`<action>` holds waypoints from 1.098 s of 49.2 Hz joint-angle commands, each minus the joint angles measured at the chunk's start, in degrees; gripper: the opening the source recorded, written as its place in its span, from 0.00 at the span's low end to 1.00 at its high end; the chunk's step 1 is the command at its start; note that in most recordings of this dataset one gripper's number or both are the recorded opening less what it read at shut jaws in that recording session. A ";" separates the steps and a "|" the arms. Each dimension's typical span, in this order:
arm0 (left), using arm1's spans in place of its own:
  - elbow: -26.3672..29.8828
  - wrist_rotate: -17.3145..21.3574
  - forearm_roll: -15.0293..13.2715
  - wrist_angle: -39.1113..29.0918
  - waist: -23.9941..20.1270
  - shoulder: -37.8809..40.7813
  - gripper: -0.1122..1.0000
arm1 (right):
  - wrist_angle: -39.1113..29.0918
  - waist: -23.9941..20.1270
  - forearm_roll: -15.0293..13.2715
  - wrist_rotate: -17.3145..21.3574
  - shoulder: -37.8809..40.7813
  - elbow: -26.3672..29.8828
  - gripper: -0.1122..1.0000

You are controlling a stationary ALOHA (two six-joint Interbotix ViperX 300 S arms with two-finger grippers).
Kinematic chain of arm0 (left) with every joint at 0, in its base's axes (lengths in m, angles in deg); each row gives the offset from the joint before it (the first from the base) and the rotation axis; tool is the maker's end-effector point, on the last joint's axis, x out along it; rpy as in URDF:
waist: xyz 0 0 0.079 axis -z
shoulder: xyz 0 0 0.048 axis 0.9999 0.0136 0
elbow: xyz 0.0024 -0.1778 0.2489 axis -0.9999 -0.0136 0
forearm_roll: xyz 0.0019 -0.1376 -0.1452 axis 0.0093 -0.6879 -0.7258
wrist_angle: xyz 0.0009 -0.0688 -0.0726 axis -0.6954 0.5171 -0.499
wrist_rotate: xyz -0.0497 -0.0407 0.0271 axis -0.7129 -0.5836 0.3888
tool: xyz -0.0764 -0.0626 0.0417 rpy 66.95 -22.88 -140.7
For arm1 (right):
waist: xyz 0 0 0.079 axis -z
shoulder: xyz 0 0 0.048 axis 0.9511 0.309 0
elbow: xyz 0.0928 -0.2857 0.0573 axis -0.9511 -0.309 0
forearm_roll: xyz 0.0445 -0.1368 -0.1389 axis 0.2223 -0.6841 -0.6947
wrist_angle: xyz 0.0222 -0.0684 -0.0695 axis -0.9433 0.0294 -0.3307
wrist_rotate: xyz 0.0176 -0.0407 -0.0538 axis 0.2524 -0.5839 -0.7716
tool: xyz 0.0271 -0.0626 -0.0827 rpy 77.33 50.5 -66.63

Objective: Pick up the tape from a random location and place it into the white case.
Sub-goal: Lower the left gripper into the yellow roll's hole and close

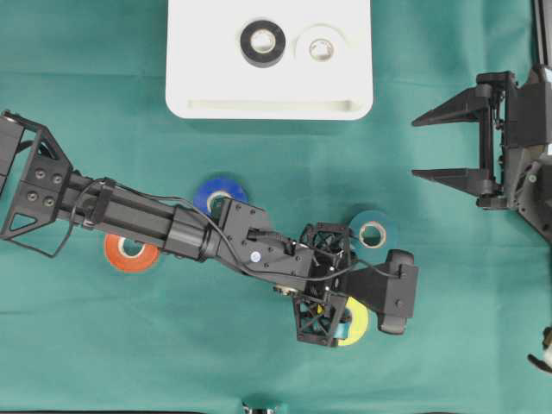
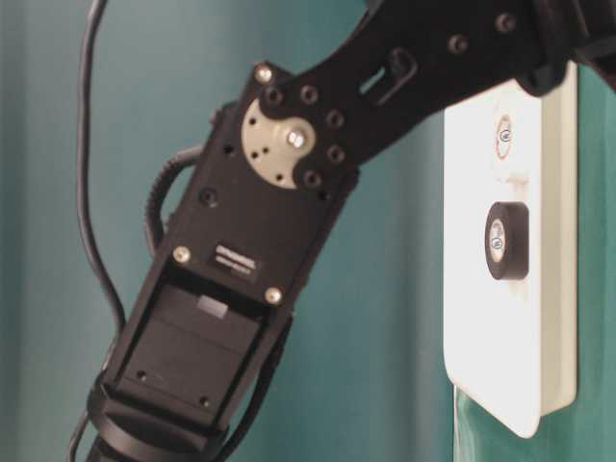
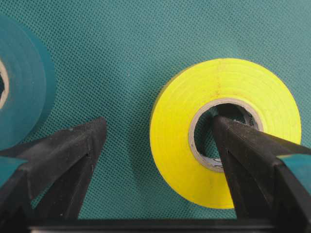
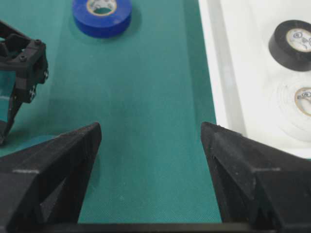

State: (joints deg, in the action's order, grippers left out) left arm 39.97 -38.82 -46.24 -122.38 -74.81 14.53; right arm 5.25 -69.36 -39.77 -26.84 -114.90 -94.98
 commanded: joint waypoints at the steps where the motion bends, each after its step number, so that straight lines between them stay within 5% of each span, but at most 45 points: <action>1: 0.79 0.09 0.18 0.26 0.09 -1.05 0.98 | 0.44 0.09 -0.09 -0.09 0.35 0.53 0.81; 22: 0.97 -2.20 0.09 0.00 0.09 -0.97 0.95 | 0.35 0.09 -0.09 -0.09 0.35 0.53 0.81; 36: 0.88 -1.93 0.09 -0.70 0.35 -1.14 0.32 | 0.44 0.09 -0.09 -0.09 1.05 0.53 0.81; 54: 1.05 -2.02 0.18 -0.62 0.35 -1.05 0.32 | 0.53 0.09 -0.09 -0.09 1.93 0.44 0.81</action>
State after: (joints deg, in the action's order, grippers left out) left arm 40.06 -40.75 -46.24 -123.17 -74.72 14.53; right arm 5.33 -69.36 -39.77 -26.84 -113.23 -95.07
